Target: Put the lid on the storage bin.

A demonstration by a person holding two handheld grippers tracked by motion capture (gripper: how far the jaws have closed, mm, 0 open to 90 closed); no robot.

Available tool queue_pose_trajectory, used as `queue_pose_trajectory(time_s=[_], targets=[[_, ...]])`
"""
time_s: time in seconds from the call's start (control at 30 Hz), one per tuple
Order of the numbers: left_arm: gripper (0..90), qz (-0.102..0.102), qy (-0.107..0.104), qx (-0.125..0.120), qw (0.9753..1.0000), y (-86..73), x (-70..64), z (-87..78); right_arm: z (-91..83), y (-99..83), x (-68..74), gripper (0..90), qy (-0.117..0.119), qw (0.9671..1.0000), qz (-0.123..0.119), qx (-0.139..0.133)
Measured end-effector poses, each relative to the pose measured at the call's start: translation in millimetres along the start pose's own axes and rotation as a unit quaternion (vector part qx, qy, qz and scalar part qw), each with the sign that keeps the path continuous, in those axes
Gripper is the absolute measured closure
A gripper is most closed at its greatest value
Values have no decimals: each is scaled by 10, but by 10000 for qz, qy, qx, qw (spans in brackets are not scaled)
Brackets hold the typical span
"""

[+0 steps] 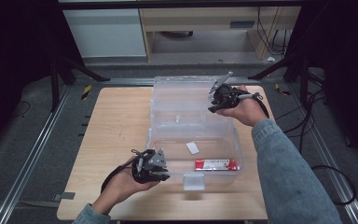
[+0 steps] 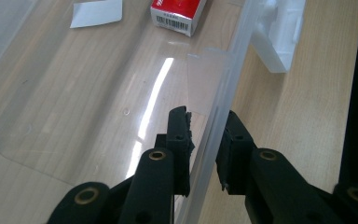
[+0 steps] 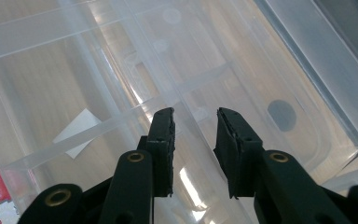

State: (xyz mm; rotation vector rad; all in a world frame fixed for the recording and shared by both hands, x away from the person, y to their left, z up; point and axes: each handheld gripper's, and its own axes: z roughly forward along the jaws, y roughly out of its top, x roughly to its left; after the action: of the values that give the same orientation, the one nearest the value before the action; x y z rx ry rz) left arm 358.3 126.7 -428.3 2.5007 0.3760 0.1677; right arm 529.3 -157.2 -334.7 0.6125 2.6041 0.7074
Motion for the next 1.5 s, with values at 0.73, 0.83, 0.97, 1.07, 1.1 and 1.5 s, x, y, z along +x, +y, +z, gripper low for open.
queue_pose_trajectory(time_s=[0.73, 0.83, 0.97, 1.07, 1.1, 1.5], targets=[[752, -199, 143, -143, 9996, 36, 224, 51, 130, 169, -217, 754, 153, 9998, -90, 54], [752, -203, 129, -150, 9996, 35, 228, 53, 112, 177, -204, 763, 157, 9998, -111, 62], [752, -205, 111, -171, 9996, 24, 236, 51, 68, 185, -183, 779, 193, 9997, -123, 50], [750, -218, 98, -170, 9996, 20, 241, 50, 51, 191, -161, 785, 189, 9997, -107, 73], [750, -223, 91, -173, 9996, 18, 242, 50, 45, 193, -155, 787, 180, 9997, -119, 71], [736, -246, 77, -108, 9996, 23, 245, 51, -40, 168, -90, 803, 169, 9997, -143, 69]])
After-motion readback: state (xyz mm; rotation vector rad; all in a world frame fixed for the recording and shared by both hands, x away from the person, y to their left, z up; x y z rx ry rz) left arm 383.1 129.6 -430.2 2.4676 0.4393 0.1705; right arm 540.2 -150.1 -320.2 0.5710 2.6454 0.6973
